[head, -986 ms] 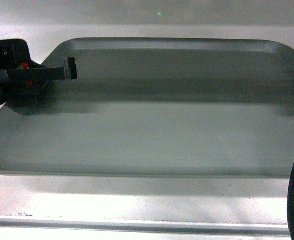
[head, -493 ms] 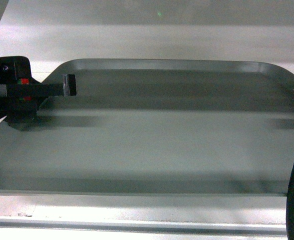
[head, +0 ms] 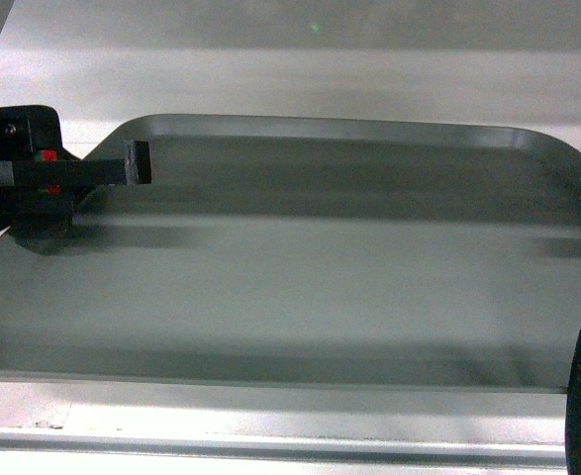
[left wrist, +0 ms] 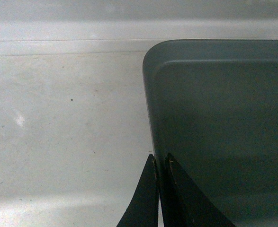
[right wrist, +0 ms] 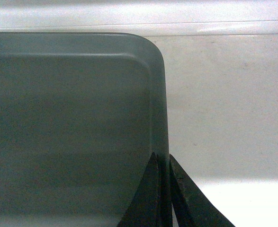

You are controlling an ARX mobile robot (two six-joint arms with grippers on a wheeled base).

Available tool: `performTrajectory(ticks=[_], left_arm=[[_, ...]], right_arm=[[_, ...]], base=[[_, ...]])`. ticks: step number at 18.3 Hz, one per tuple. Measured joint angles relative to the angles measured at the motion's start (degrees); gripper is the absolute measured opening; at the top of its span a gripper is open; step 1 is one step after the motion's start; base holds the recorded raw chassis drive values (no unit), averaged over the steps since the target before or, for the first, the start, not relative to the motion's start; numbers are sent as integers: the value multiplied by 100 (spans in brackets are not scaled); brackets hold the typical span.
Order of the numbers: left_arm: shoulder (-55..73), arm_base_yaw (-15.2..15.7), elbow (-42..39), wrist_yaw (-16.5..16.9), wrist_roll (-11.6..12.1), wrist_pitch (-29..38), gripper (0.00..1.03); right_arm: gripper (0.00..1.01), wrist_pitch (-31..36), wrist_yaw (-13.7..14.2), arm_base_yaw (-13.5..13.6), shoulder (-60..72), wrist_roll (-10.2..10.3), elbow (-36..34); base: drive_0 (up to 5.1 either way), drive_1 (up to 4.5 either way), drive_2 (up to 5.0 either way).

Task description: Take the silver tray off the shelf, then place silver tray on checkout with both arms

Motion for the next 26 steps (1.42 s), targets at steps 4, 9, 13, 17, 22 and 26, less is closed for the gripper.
performTrajectory(ticks=[4,9,13,17,22,26], left_arm=[[13,0,2,4,0,-24,3],[17,-11,2,22,4,-2,3],[17,-11,2,22,2,-2,3],[17,-11,2,22,4,-4,3],[20,-11,2,22,2,-4,3],[17,-11,2,22,4,-2,3]], right_arm=[[3,-87,20,0,-35,33,0],[3,-79,31,-2,-111,31,22],[3,-79,33,-2,-111,31,22],[3,-79,33,-2,-111,31,22],[3,-79,33,-2,-111,31,22],[3,-79,33,-2,-111,31,22]], base=[[0,0,0],[0,0,0],[0,0,0],[0,0,0],[0,0,0],[0,0,0]])
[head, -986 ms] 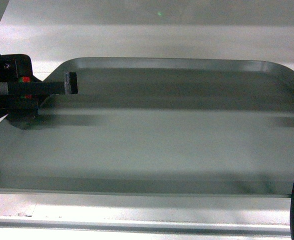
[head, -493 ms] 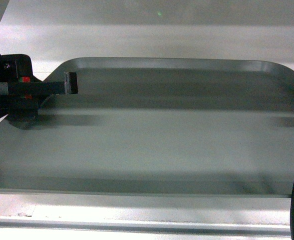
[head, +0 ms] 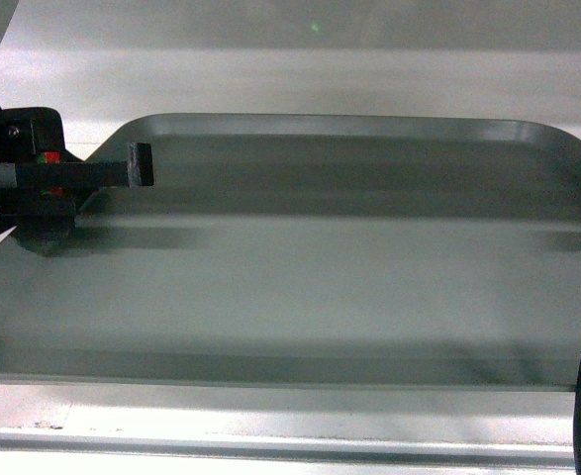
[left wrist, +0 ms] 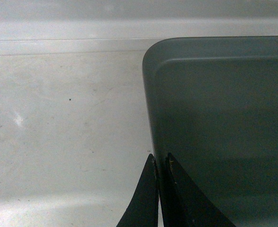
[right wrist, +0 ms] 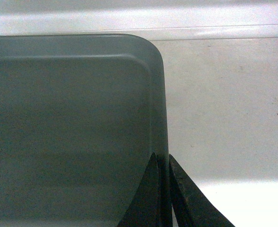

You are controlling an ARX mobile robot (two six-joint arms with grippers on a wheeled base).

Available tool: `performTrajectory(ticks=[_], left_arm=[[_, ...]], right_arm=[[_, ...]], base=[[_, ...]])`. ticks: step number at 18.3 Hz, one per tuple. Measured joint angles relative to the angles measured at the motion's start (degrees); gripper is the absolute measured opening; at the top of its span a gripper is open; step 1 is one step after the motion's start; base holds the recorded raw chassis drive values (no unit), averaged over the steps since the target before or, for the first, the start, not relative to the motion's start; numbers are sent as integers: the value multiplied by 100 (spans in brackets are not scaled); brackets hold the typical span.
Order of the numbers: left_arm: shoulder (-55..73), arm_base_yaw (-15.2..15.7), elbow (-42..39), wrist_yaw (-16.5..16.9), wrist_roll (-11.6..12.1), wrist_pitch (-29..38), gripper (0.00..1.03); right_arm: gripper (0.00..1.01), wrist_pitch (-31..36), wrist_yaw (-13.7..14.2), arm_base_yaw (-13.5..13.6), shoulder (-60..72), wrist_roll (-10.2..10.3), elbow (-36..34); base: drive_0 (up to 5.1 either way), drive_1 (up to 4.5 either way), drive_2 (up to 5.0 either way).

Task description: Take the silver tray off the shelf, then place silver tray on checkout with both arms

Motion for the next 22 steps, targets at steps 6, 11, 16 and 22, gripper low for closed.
performTrajectory(ticks=[6,11,16,22], left_arm=[[2,0,0,2,0,11,3],[7,0,0,4,0,22,3],[7,-4,0,4,0,7,3],[7,-15,11,-2,0,-11,3]], right_arm=[[3,2,0,0,0,0,7],[3,9,2,0,-39,0,11],[3,4,2,-2,-39,0,15],[3,-13,9,-4,-61,-2,37]], base=[[0,0,0],[4,-237,246],[7,-396,411],[11,-395,417]])
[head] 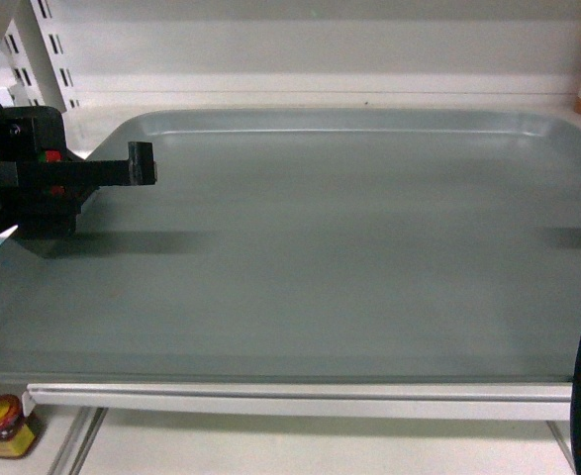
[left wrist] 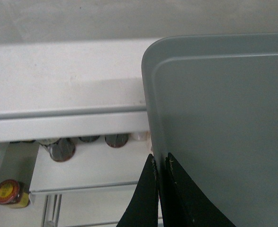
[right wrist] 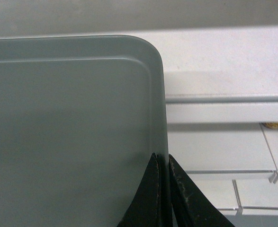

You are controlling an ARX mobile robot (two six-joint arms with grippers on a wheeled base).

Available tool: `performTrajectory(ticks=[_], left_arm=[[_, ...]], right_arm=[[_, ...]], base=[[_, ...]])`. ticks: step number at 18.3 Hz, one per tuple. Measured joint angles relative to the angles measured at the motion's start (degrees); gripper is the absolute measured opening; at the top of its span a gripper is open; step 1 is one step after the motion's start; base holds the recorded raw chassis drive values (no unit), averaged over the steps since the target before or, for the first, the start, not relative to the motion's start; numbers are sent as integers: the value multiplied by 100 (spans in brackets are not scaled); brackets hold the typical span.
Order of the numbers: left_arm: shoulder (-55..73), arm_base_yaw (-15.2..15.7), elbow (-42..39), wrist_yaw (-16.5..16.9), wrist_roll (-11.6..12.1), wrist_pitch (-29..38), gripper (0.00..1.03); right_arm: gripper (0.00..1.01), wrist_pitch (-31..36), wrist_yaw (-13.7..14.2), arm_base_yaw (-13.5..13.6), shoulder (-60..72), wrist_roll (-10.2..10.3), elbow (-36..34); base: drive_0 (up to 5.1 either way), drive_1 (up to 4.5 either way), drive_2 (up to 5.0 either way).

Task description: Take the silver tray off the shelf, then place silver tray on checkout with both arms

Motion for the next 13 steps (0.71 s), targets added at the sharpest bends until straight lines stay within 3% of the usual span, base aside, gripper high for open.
performTrajectory(ticks=[13], left_arm=[[2,-2,9,0,0,33,3]], right_arm=[[3,17,13,0,-2,-2,4]], base=[[8,-398,414]])
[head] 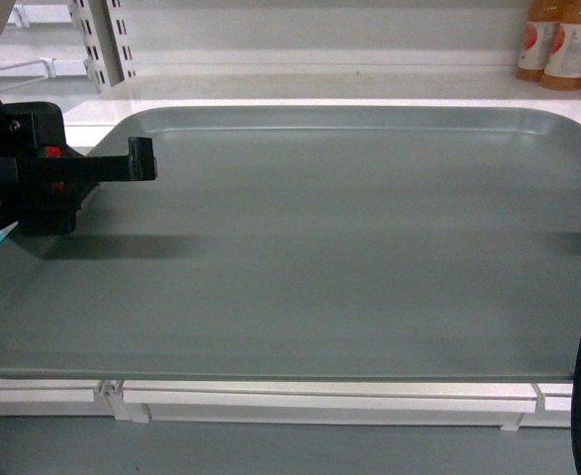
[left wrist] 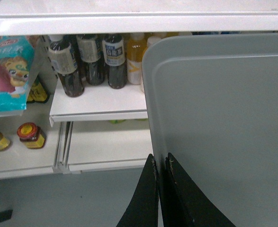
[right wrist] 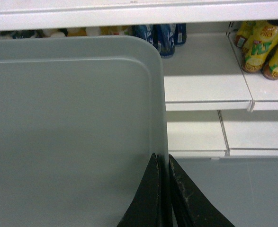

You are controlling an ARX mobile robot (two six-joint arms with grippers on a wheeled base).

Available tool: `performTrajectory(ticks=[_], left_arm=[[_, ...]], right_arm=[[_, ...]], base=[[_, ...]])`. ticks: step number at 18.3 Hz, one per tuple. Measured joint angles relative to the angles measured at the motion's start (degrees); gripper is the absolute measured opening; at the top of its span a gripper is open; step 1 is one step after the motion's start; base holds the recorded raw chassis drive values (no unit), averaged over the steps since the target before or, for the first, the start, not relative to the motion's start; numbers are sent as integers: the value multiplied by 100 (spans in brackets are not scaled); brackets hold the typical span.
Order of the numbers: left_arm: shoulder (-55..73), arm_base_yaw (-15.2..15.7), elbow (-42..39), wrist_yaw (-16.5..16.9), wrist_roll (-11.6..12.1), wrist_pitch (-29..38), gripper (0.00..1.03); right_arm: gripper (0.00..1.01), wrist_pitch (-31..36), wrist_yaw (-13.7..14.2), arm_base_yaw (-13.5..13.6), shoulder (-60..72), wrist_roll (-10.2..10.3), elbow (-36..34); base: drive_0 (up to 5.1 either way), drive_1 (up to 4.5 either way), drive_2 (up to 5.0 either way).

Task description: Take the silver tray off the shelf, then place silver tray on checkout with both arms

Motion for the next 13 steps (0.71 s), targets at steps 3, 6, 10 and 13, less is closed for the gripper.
performTrajectory(ticks=[3,6,10,13], left_arm=[[0,0,0,-2,0,-20,3],[7,0,0,7,0,15,3],[7,0,0,0,0,-4,3],[2,0,0,0,2,13,3]], right_arm=[[3,2,2,0,2,-2,0],[3,33,2,0,-4,-2,2],[3,-2,2,0,2,0,0],[3,22,0,2,-2,0,0]], base=[[-5,-411,401],[-5,-411,401],[-5,-411,401],[-5,-411,401]])
